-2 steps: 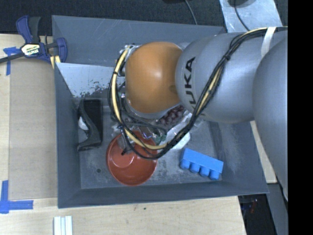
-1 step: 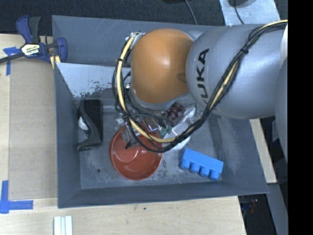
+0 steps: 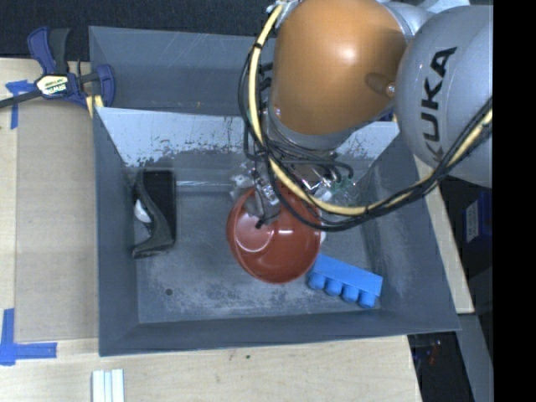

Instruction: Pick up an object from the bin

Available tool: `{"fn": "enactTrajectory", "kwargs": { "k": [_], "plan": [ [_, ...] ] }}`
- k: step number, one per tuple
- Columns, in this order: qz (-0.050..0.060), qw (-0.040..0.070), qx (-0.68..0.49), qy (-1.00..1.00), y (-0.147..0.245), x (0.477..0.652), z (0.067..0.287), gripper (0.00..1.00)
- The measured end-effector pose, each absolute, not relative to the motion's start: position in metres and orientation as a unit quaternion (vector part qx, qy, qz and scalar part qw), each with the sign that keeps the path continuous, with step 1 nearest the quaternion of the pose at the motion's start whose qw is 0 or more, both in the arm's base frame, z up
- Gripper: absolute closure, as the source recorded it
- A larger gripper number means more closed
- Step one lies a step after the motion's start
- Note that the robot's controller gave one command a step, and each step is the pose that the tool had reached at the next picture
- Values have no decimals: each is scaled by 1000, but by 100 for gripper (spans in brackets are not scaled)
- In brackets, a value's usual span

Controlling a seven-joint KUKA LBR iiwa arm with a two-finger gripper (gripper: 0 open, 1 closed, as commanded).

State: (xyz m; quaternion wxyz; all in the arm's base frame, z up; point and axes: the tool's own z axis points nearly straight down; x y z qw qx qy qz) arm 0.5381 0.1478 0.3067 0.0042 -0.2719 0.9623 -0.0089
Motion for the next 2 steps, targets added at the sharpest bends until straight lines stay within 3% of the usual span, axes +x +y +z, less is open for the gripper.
{"fn": "enactTrajectory", "kwargs": {
  "k": [1,2],
  "plan": [
    [-8,1,-341,940,157,535,223,100],
    [-7,6,-153,988,166,546,251,100]
  ]
}}
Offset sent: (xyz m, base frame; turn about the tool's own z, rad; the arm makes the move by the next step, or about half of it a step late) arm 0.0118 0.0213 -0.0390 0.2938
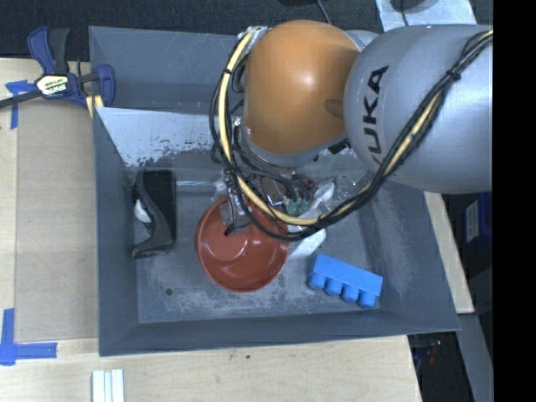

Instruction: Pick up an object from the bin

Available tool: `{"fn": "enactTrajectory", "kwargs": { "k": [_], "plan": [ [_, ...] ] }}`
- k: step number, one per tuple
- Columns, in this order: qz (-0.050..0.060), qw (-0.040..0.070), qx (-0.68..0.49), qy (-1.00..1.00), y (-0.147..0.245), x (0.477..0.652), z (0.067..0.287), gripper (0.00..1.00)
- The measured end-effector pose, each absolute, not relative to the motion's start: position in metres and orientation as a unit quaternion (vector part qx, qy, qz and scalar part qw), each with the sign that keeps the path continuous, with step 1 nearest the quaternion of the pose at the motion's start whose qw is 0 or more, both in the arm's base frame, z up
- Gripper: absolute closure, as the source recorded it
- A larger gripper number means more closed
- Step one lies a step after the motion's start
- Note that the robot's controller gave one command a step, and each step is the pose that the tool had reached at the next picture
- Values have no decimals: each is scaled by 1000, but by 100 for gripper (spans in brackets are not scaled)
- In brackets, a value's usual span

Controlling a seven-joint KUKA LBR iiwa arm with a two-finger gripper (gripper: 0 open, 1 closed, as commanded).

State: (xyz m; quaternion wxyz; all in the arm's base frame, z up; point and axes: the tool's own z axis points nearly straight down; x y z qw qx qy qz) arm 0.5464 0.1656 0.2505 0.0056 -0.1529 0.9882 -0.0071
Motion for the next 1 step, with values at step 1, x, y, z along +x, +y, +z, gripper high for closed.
{"fn": "enactTrajectory", "kwargs": {
  "k": [1],
  "plan": [
    [-8,2,-304,953,173,539,216,100]
  ]
}}
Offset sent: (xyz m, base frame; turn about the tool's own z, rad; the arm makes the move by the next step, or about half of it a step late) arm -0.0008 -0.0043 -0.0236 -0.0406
